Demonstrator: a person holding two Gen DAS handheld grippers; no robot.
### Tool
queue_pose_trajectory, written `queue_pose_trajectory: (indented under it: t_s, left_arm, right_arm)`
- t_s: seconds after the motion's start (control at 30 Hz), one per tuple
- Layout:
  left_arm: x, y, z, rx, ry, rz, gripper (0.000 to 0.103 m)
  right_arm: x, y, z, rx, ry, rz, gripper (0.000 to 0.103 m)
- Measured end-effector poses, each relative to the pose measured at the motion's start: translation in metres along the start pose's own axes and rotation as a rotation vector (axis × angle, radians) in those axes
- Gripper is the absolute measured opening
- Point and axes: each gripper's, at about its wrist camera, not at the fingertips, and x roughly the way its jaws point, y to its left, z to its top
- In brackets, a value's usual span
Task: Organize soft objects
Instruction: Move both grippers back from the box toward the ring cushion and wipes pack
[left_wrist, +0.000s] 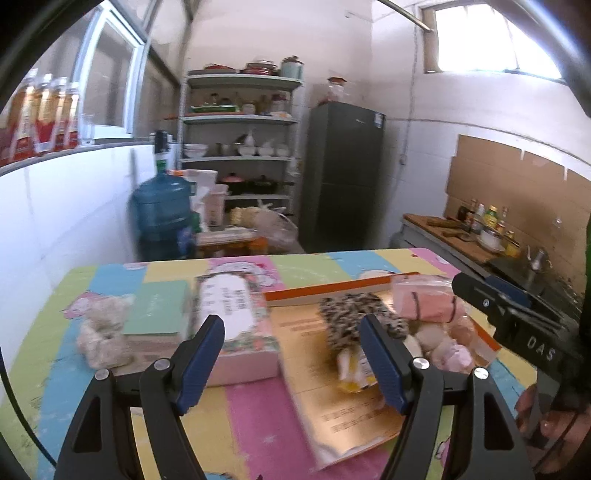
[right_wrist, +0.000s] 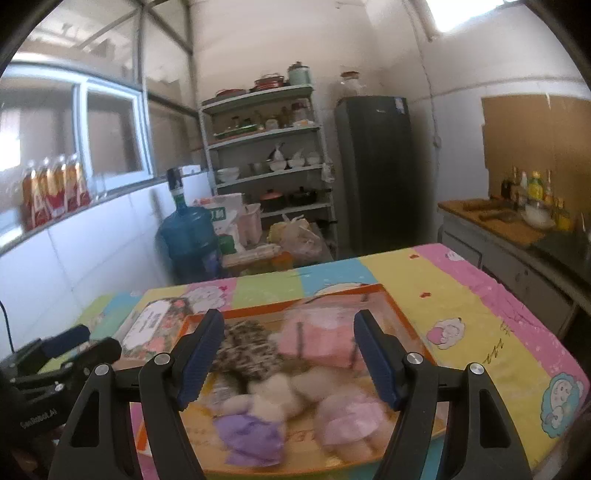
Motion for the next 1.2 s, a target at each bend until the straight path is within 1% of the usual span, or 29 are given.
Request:
queue_pose_trajectory:
  t_s: [0.2, 0.43, 0.63, 0.93, 1.2]
  left_arm:
    - [-0.024, 0.031, -0.005, -0.031, -0.017, 0.078, 0.075]
    - [-0.05, 0.067, -0.011, -0.051, -0.042, 0.181, 0.075]
    - [-0.071, 0.093, -0.018, -0.063, -0.053, 0.249, 0.075]
    - [-0.096, 0.129, -0.031, -0.093, -0.074, 0.297, 0.075]
    - [-0.102, 0.16, -0.04, -0.14, -0.072, 0.311, 0.075]
  right_arm:
    - [-0.006, 0.043, -0.008, -0.037, 0.008, 0.038, 0.074]
    - [-0.018, 0.092, -0.012, -0.08, -0.005, 0.07, 0.074]
    - [-0.027, 0.135, -0.018, -0.128, -0.019, 0.095, 0.074]
    - [-0.034, 0.182, -0.03, -0.162, -0.02, 0.123, 0.074]
    - [-0.029, 0.201, -0.037, -0.169, 0.003, 0.153, 0.074]
